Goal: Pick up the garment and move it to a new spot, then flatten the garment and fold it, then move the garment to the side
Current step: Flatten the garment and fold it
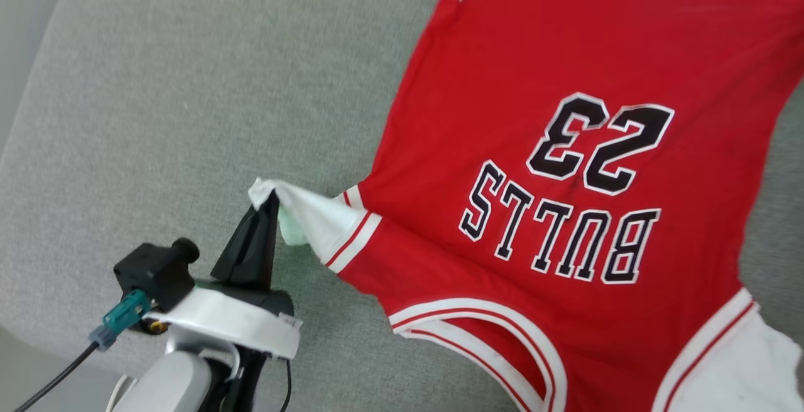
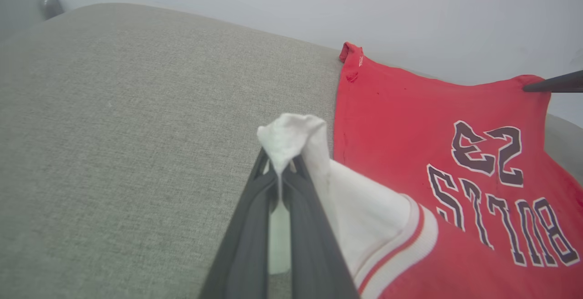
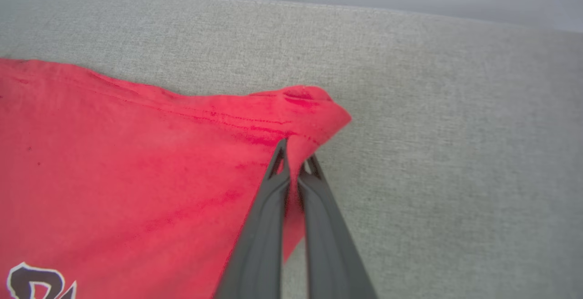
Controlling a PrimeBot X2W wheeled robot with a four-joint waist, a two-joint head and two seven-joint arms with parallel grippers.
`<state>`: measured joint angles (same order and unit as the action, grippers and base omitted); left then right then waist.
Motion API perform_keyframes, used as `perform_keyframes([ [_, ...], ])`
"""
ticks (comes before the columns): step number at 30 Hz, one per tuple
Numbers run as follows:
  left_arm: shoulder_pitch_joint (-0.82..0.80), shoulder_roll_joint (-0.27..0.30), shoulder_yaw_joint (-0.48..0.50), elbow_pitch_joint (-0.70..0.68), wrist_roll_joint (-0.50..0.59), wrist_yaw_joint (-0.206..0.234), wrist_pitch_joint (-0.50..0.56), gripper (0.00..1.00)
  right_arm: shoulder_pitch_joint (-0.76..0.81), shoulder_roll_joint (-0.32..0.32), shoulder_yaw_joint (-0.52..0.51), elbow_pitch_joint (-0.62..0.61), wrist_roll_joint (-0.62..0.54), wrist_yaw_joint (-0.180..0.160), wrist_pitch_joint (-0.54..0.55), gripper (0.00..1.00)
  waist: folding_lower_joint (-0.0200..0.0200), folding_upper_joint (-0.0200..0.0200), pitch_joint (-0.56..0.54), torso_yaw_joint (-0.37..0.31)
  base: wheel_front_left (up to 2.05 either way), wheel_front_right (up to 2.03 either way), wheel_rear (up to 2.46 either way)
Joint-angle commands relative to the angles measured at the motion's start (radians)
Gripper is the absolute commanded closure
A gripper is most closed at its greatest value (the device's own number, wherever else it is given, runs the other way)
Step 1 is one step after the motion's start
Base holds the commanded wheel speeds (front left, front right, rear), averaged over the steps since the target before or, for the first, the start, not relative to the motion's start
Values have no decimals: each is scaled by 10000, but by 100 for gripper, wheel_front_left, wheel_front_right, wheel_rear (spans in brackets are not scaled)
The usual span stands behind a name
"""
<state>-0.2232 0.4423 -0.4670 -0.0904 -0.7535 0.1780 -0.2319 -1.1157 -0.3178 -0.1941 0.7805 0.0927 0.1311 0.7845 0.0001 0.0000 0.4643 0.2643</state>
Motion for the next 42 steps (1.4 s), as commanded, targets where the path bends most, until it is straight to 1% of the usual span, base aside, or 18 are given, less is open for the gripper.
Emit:
perform_keyframes([
  [1, 155, 74, 58, 60, -37, 52, 1, 100, 248, -136, 123, -114, 128, -7, -34, 100, -1, 0, -596, -264, 0, 0, 0],
  [5, 651, 245, 225, 268, -208, 265, 52, 100, 1129, -580, 1256, -907, 760, -7, -35, 100, -1, 0, -1376, -751, 0, 0, 0],
  [9, 1173, 506, 450, 418, -316, 515, 66, 100, 2707, -1088, 2230, -2024, 1636, -7, 100, 100, -1, 0, -2191, -1287, 0, 0, 0],
  [13, 1775, 779, 646, 300, -394, 819, 150, 100, 4700, -1529, 2767, -3345, 2400, -7, 419, 100, -1, 0, -2868, -1960, 0, 0, 0],
  [16, 2292, 984, 779, 209, -487, 1080, 242, 100, 6386, -1643, 2723, -4313, 2814, -7, 724, 100, -1, 0, -3260, -2408, 0, 0, 0],
  [18, 2584, 1095, 871, 154, -560, 1223, 306, 100, 7603, -1513, 2536, -4905, 3026, -7, 957, 100, -1, 0, -3461, -2674, 0, 0, 0],
  [22, 3086, 1222, 1009, 80, -681, 1444, 346, 100, 9837, -999, 1994, -5991, 3260, -7, 1453, 100, -1, 0, -3721, -3054, 0, 0, 0],
  [24, 3253, 1257, 1028, 30, -701, 1543, 398, 100, 10767, -605, 1694, -6466, 3280, -7, 1739, 100, -1, 0, -3805, -3186, 0, 0, 0],
  [25, 3373, 1258, 1045, 9, -755, 1605, 414, 100, 11519, -239, 1466, -6873, 3214, -7, 2055, 100, -1, 0, -3853, -3309, 0, 0, 0],
  [26, 3411, 1252, 1035, -5, -773, 1633, 425, 100, 11802, -19, 1347, -7084, 3234, -7, 2165, 100, -1, 0, -3864, -3350, 0, 0, 0],
  [27, 3438, 1272, 1025, -20, -750, 1649, 461, 100, 11957, 169, 1260, -7282, 3261, -7, 2144, 62, -1, 0, -3866, -3411, 0, 0, 0],
  [28, 3445, 1286, 1010, -38, -734, 1667, 493, 100, 12108, 291, 1179, -7461, 3205, -7, 2061, 0, -1, 0, -3876, -3444, 0, 0, 0],
  [31, 3405, 1273, 944, -69, -702, 1723, 565, 100, 12273, 612, 888, -7814, 3126, -7, 1586, 0, -1, 0, -3868, -3486, 0, 0, 0],
  [33, 3337, 1265, 925, -56, -697, 1734, 589, 100, 12053, 727, 768, -8024, 3186, -7, 932, 0, -1, 0, -3847, -3506, 0, 0, 0],
  [37, 3168, 1262, 872, -33, -671, 1662, 616, 100, 11416, 964, 345, -8105, 3265, -7, -1092, 0, -1, 0, -3717, -3445, 0, 0, 0],
  [39, 3068, 1269, 849, -71, -660, 1635, 620, 100, 10966, 988, 271, -7984, 3217, -7, -2177, 0, -1, 0, -3579, -3385, 0, 0, 0],
  [42, 2814, 1282, 814, -158, -572, 1580, 634, 100, 10261, 998, 404, -7604, 3274, -7, -3433, 0, -1, 0, -3282, -3252, 0, 0, 0],
])
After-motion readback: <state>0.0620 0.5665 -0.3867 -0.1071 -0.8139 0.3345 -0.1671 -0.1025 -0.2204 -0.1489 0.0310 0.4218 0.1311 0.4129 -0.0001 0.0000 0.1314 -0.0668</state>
